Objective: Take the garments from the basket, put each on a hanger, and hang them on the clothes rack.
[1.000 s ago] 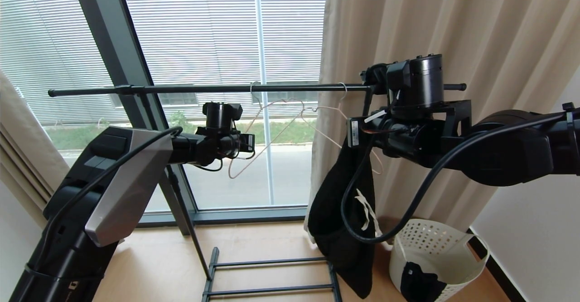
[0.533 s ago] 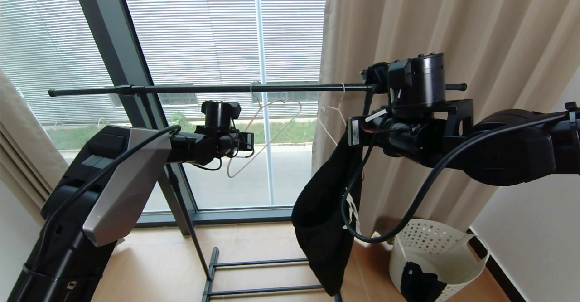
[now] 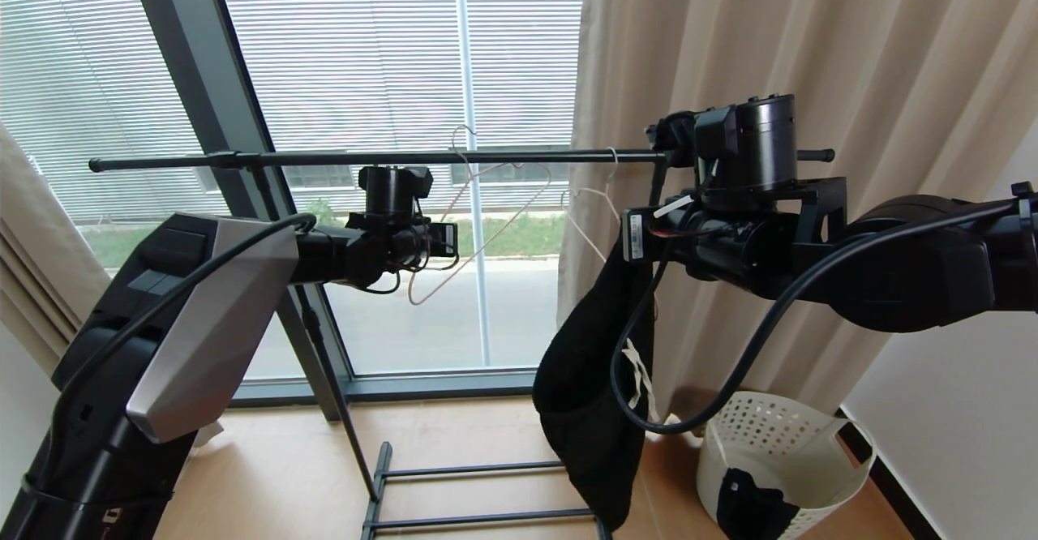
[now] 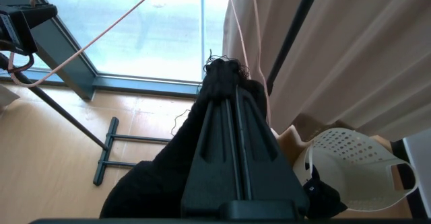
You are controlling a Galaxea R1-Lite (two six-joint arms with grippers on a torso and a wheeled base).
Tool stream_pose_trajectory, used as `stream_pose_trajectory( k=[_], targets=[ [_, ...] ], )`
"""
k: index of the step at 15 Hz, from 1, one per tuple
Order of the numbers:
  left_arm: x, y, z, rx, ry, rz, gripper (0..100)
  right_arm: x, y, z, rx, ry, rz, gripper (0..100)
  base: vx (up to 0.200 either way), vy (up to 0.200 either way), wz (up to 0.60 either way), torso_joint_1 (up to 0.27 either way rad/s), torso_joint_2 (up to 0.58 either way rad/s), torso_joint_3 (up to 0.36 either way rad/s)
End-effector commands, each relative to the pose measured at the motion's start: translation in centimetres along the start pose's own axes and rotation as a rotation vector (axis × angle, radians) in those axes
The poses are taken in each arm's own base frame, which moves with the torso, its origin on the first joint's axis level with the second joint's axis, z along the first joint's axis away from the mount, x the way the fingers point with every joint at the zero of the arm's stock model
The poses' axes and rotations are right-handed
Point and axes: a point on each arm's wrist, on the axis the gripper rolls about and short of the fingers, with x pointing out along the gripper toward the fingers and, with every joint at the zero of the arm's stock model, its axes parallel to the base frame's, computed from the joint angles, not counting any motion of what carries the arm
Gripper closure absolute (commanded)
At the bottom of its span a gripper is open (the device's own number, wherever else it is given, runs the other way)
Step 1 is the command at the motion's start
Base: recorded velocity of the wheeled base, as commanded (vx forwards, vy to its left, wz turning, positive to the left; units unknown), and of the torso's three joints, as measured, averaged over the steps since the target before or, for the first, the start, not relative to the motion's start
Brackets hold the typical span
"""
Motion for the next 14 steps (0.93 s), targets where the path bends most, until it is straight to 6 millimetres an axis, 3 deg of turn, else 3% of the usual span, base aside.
stream_pose_trajectory(
  k=[1,5,7,14],
  targets=[
    [-1.1,-0.4,0.8,0.002,-0.012,-0.008,100,0.0,0.0,0.0,0.0,0.0,0.0,100,0.0,0.0,0.0,0.0,0.0,0.0],
    [-2.3,-0.6,0.8,0.003,-0.012,-0.012,100,0.0,0.0,0.0,0.0,0.0,0.0,100,0.0,0.0,0.0,0.0,0.0,0.0],
    [-4.1,-1.0,1.1,0.01,-0.028,-0.029,100,-0.1,0.0,0.0,0.001,-0.002,0.001,100,0.0,0.0,0.0,0.0,0.0,0.0],
    [-7.6,-1.8,0.5,0.02,-0.029,-0.05,100,-0.3,-0.1,0.2,0.004,-0.007,0.002,100,0.0,0.0,0.0,0.0,0.0,0.0]
  ],
)
